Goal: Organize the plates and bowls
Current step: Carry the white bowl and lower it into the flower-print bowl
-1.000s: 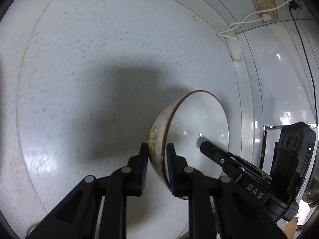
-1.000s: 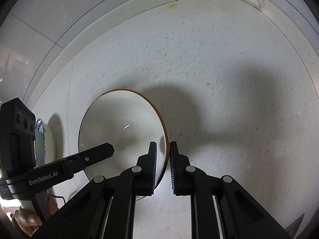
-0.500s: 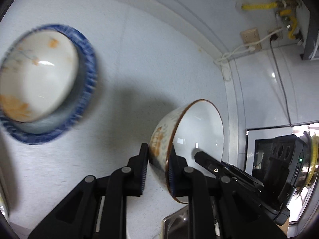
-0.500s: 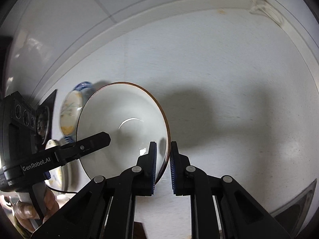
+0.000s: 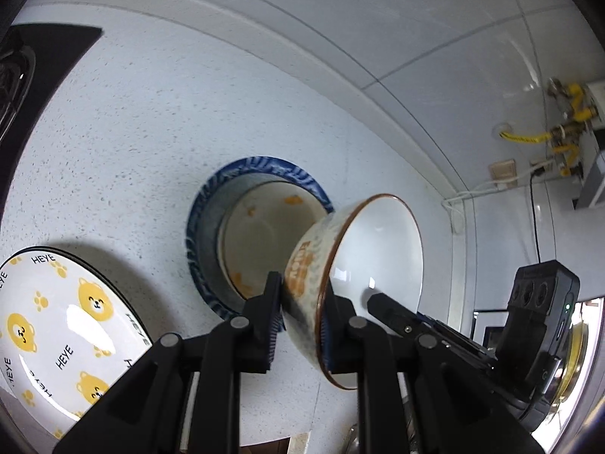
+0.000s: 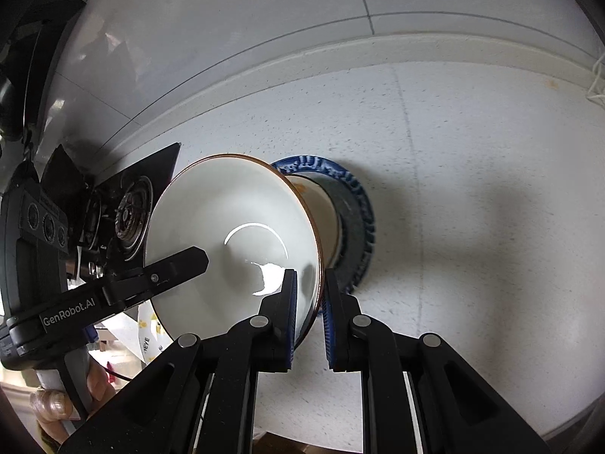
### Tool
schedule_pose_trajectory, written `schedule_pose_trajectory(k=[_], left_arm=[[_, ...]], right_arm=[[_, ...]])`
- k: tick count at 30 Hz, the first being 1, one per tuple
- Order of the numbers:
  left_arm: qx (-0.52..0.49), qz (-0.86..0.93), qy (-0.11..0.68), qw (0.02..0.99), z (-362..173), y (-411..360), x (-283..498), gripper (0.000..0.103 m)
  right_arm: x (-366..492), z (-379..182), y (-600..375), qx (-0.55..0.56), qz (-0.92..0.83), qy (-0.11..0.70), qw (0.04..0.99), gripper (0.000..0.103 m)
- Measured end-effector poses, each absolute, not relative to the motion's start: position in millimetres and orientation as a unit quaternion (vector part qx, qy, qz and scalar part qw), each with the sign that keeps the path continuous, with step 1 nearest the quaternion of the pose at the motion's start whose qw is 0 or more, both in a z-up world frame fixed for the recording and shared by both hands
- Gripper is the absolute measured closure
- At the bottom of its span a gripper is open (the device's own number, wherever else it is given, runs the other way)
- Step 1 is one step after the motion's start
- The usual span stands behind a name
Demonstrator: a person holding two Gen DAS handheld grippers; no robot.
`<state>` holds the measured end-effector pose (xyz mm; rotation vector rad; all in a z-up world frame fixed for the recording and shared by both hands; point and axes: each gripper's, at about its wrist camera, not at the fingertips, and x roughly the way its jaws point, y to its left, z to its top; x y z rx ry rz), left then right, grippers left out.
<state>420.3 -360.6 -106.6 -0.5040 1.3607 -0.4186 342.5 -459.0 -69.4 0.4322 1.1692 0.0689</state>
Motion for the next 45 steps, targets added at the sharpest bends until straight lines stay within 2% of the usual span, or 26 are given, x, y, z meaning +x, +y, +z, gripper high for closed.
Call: schedule_pose_trajectory(k=[12,26,30,34,35,37,41,45], left_arm=[[-0.241,-0.174,0.640,0.708,-151,-356,446,0.086],[-0.233,-0.175,0.654,0.698,-168,-363,458,0.088],[-0.234,-0.174,0.653,0.699,-167,-363,459,0.085],[-0.229,-0.174,0.651,0.703,-168,-366,461,0.083],[-0.233,-0.179,0.649,0.702,-168,-366,461,0.078],[-0.228,-0.179,0.646,0.706,-166,-368,461,0.073],[-0.209,-0.176,0.643,0.716,-162,-374,460,0.068],[-0.197,-0.178,0.638,0.722,-159,-375,461,0.068]], right_arm=[[375,-94,-446,0.184,0.038,0.582,0.791,0.091],[383,-105,-449,0.191,0.056,0.584,0.787,0.091],[383,-104,-450,0.191,0.060,0.581,0.789,0.089],[382,-102,-453,0.192,0.065,0.575,0.793,0.085],[381,-100,-454,0.191,0.064,0.572,0.795,0.082],[379,-96,-457,0.190,0.059,0.567,0.800,0.068],[377,-93,-463,0.196,0.064,0.561,0.802,0.067],[373,-91,-469,0.205,0.067,0.551,0.806,0.066]])
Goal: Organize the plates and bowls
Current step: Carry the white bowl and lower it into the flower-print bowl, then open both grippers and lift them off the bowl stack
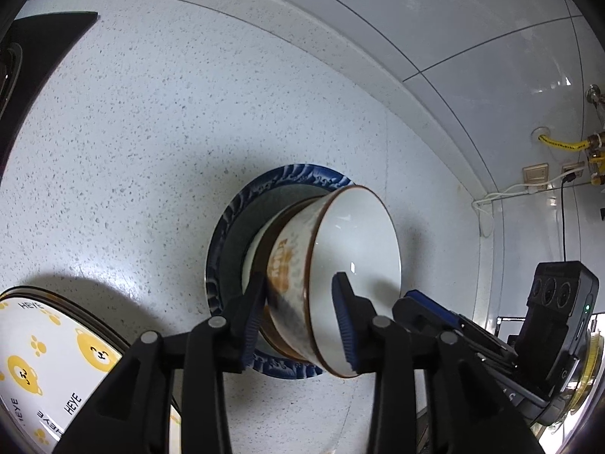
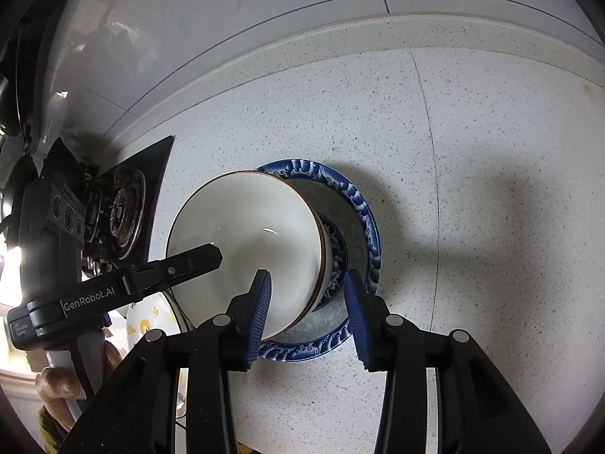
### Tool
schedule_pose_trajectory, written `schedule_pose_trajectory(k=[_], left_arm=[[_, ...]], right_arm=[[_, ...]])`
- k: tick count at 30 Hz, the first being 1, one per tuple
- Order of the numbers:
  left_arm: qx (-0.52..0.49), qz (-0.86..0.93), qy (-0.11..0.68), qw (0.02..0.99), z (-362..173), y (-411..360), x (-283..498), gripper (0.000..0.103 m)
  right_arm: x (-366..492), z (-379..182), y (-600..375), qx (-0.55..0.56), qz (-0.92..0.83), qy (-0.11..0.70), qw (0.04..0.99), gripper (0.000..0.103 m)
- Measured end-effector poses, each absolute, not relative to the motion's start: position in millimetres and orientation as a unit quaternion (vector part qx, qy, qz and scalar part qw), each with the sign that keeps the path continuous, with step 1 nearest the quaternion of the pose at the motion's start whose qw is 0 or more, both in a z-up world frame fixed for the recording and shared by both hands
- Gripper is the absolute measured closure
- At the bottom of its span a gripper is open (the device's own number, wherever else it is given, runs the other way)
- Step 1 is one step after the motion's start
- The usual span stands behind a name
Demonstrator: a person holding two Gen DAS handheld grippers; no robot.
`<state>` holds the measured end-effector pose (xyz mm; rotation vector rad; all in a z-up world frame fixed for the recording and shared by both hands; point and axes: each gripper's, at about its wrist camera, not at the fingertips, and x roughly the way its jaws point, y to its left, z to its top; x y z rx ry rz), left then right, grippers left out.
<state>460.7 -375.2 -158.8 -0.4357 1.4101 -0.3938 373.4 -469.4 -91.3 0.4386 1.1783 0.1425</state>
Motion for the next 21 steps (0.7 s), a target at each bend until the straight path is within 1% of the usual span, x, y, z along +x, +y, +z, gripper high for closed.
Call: schedule_pose_trajectory(k=[16,21], left_arm=[[-0.088,-0.193,0.614,0.761,-144,-397,455,0.068],[-0.074,-0.184,0.607,0.770,-141,-396,455,0.067]], right_arm=[[360,-88,-471,0.207,0.071,0.523,0.824,0.062],[355,-86,-473,0.203,0.074,0.516,0.829,0.062]])
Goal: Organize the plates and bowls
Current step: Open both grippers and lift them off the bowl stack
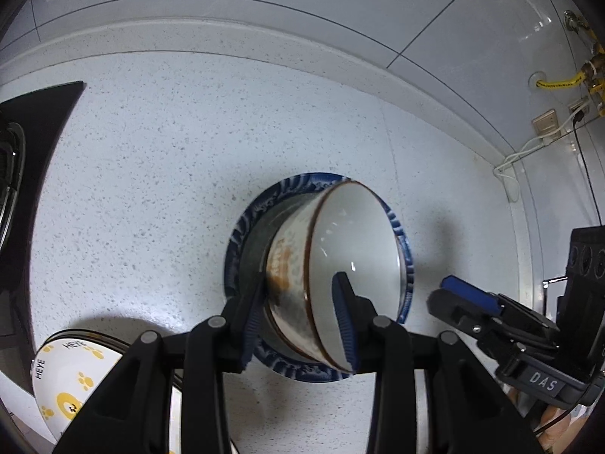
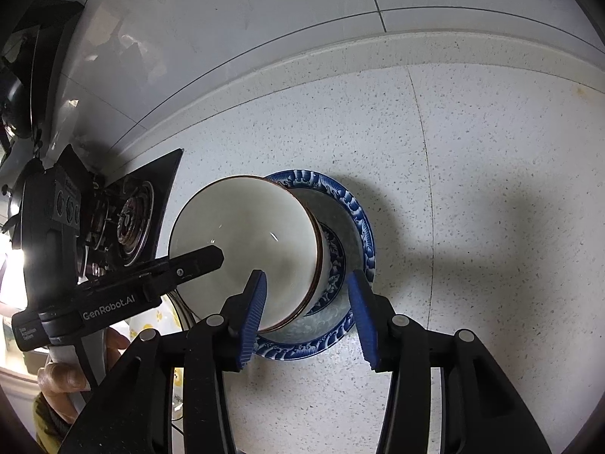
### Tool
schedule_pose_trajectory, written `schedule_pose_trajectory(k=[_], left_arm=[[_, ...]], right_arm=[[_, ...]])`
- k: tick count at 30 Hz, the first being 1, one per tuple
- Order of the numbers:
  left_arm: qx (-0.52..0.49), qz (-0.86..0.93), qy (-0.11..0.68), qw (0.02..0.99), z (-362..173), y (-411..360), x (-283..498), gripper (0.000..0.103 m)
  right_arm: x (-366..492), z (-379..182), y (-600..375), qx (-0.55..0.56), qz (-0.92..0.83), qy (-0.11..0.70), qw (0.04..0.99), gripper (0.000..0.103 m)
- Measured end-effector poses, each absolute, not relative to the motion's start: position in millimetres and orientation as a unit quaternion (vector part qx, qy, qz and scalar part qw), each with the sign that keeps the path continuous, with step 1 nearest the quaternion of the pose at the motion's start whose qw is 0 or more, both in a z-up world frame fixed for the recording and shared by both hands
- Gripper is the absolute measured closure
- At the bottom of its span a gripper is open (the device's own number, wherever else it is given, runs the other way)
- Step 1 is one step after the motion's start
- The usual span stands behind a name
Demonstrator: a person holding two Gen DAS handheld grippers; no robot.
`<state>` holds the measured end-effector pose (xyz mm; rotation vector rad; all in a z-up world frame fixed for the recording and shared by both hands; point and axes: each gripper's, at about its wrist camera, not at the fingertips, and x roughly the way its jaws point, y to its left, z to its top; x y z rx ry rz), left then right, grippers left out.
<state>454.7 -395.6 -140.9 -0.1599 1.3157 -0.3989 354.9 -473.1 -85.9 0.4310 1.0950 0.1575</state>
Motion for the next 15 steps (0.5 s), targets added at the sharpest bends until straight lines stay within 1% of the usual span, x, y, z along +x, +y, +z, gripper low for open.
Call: schedule_pose_trajectory(k=[5,9,11,12,13,15], left_arm=[[-0.069,-0.192,0.591,0.780,-130,-391,455,0.067],[-0.075,-0.182,0.568,0.800,-120,-374,451,0.067],[-0.097,-0.186,0.553,0.806,-112,-360,445,0.067],[-0.100,-0.188,0.543,0.813,-106,-353,441,0.067],[-0.104,-0.192,0.531,0.819,-99,-346,436,0.067],[-0.123,-0.206,0.505,0.829,-84,-329,421,0.067]], right_arm=[[350,-83,-481,0.214,0.076,0.506,0.832,0.062],[336,-70,-487,0.214,0.071,0.476,0.850,0.062],[325,-62,-491,0.216,0.068,0.457,0.860,0.059],[317,-57,-494,0.216,0.064,0.446,0.866,0.054],[312,-53,-495,0.216,0.062,0.436,0.871,0.052],[297,-45,-499,0.218,0.063,0.414,0.881,0.051]])
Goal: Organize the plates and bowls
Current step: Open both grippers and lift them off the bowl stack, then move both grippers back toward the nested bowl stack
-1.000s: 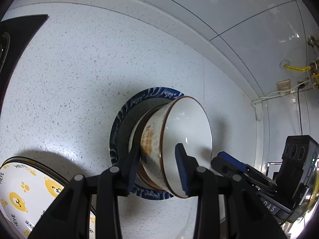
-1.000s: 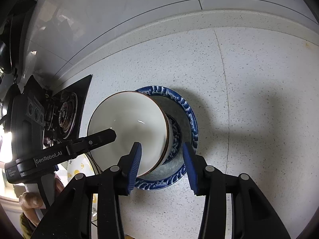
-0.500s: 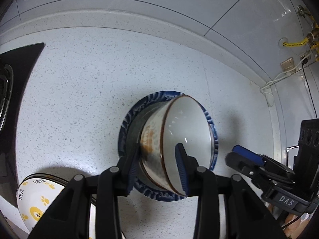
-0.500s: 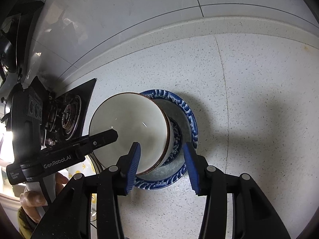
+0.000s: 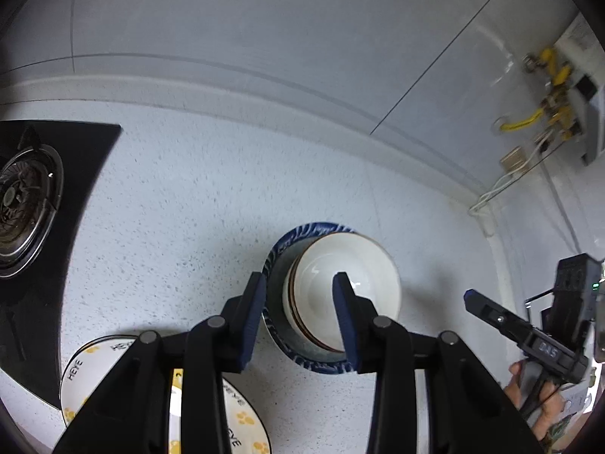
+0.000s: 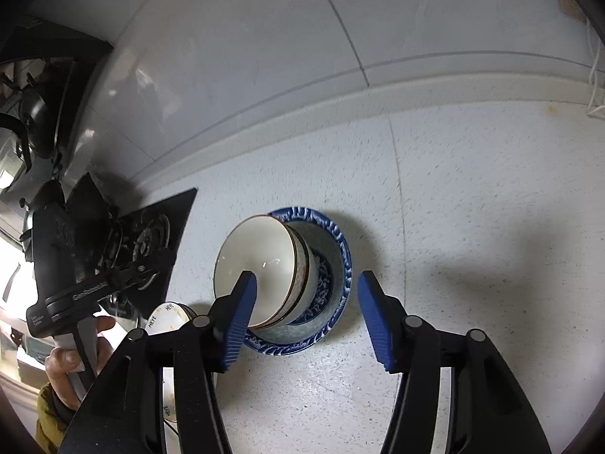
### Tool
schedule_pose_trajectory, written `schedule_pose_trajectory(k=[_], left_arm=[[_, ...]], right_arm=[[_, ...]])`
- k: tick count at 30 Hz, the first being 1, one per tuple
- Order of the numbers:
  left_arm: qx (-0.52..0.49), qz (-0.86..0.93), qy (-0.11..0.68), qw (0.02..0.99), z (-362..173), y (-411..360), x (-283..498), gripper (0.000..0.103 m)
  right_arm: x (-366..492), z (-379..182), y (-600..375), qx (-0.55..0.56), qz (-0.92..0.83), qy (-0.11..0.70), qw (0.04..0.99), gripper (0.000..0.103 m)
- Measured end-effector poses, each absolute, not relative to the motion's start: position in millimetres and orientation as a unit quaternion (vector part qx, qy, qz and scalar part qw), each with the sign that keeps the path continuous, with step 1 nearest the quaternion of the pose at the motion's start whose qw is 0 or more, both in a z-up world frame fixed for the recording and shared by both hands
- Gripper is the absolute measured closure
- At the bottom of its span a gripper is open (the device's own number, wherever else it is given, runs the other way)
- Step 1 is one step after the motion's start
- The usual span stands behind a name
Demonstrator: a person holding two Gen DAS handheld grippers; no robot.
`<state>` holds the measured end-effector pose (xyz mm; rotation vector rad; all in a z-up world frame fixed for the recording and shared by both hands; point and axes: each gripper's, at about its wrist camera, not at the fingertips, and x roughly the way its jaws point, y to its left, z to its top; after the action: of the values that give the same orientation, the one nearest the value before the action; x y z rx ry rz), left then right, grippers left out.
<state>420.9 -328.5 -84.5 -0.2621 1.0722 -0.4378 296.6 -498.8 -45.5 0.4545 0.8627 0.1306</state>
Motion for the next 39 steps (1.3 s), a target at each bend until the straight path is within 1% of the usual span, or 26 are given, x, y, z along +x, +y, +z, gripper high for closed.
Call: schedule_pose_trajectory(k=[2,3,4,11,13,17,18,20,23,24,26,28,32,35,39], left_arm=[[-0.140,-0.222,0.480,0.837,-71,-310,405,0.067],[-0.143,-0.224,0.472,0.840,-66,-302,398,0.067],[-0.145,-0.230,0.464,0.843,-61,-294,391,0.067],[-0.108,-0.246,0.426,0.864,-40,-244,342,0.067],[-0.103,-0.248,0.406,0.874,-31,-233,328,0.067],[-0.129,-0.281,0.332,0.891,-5,-204,303,0.067],[-0.132,-0.288,0.297,0.901,7,-195,296,0.067],[-0.128,-0.294,0.249,0.914,27,-185,287,0.067],[-0.103,-0.276,0.180,0.938,47,-174,278,0.055],[-0.111,-0.272,0.173,0.940,47,-170,281,0.055],[-0.126,-0.284,0.204,0.928,43,-168,294,0.055],[-0.102,-0.294,0.274,0.910,28,-175,313,0.055],[-0.082,-0.260,0.370,0.888,-12,-184,338,0.055],[-0.086,-0.243,0.420,0.870,-41,-192,358,0.055],[-0.086,-0.265,0.475,0.835,-69,-208,384,0.055]], right_arm=[[283,-40,-500,0.218,0.058,0.400,0.888,0.047],[274,-38,-500,0.219,0.054,0.390,0.893,0.041],[264,-35,-499,0.220,0.049,0.382,0.896,0.037],[212,-30,-480,0.209,0.016,0.354,0.911,0.034],[200,-30,-478,0.215,0.012,0.344,0.914,0.034],[176,-20,-473,0.212,-0.006,0.312,0.926,0.034],[171,-17,-472,0.208,-0.009,0.300,0.931,0.033],[160,-8,-473,0.201,-0.015,0.277,0.940,0.028],[157,-2,-474,0.197,-0.011,0.257,0.946,0.023],[158,-2,-477,0.203,-0.004,0.254,0.946,0.022],[160,-3,-479,0.204,0.004,0.254,0.946,0.020],[168,-7,-485,0.200,0.018,0.257,0.945,0.020],[189,-22,-492,0.200,0.043,0.288,0.935,0.019],[213,-39,-496,0.209,0.064,0.318,0.922,0.019],[241,-61,-502,0.231,0.077,0.347,0.906,0.019]])
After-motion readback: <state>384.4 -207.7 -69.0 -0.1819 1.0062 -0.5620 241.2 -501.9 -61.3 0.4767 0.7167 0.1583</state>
